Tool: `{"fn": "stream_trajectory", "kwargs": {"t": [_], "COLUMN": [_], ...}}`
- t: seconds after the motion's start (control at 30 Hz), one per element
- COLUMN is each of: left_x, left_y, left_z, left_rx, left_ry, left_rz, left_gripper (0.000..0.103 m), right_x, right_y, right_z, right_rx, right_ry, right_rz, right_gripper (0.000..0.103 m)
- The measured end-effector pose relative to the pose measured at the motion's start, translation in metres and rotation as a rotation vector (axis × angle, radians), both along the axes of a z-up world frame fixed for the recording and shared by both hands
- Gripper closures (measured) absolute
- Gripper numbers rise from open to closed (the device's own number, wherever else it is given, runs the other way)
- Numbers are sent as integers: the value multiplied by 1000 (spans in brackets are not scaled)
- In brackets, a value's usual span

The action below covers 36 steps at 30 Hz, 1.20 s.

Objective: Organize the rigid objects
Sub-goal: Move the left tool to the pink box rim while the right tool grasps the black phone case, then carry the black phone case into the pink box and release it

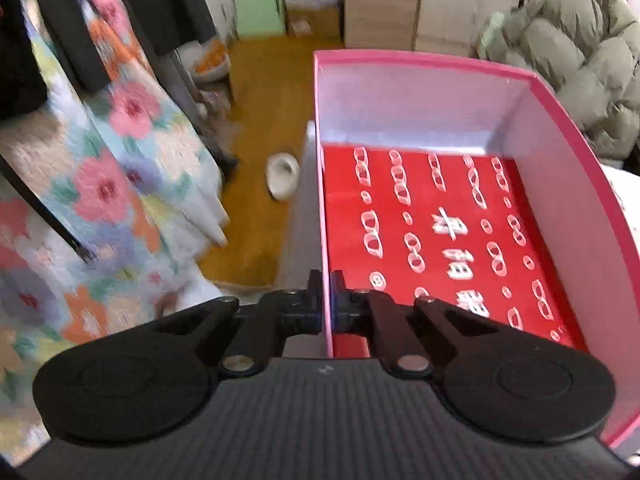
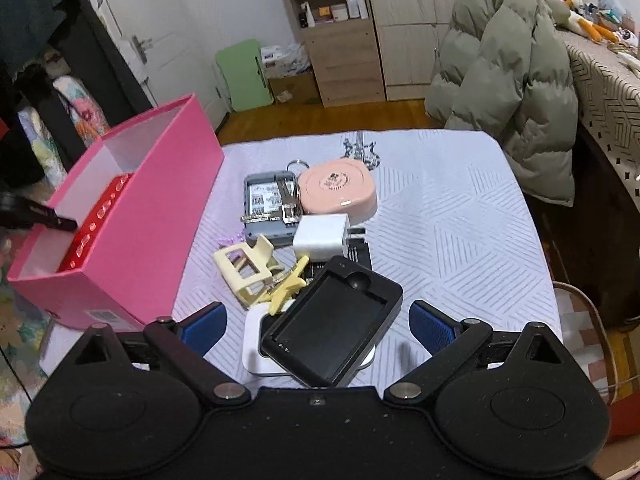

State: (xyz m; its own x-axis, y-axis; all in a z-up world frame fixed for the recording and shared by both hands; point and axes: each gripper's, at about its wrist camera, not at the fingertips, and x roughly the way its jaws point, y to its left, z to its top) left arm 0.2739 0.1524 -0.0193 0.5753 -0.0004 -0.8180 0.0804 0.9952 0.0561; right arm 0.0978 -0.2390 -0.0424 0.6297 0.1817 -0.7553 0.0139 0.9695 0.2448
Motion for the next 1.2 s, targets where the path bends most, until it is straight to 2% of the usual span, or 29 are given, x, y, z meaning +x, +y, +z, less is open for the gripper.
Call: {"fn": "stream_trajectory", "kwargs": {"t": [0.1,0.23,0.3,0.5,0.6,0.7,0.83,0.9,1.0,1.03,1.07,1.2], "left_x": [-15,-29,-37,-61,-72,-84,-97,-98,-100,-100,-100,-99], "left_y": [-12,-11,-15,-18,-23,-29,-33,-34,-36,-37,-38,-40], "left_z": [0,1,1,12,14,17,20,17,15,15,15,14], "left_rx": [70,51,66,-13,-19,-6,-40,-28,-21,-16,-8,6], "left_ry": [-99,-135,-160,-171,-172,-180,-185,-190,-195,-197,-200,-219], "left_rz": [-32,-56,-81,-136,-121,-63,-27,-10,13,14,11,-17], "left_gripper": [100,100,100,99,100,101,101,102,102,101,101,101], "right_x": [4,4,4,-2,-4,-2,12,19,32,34,34,30], "right_y": [0,-4,-6,-9,-12,-13,-8,-5,2,4,6,8], "right_z": [-3,-5,-6,-11,-11,-16,-27,-32,-41,-43,-42,-35], "right_rx": [-9,30,48,75,84,93,101,117,63,35,-2,-70], "right_ry": [11,20,25,41,46,59,95,72,87,84,73,46], "right_rz": [7,7,4,-5,-12,-25,-59,-66,-74,-77,-81,-52], "right_gripper": [7,10,10,10,10,10,10,10,11,15,24,29]}}
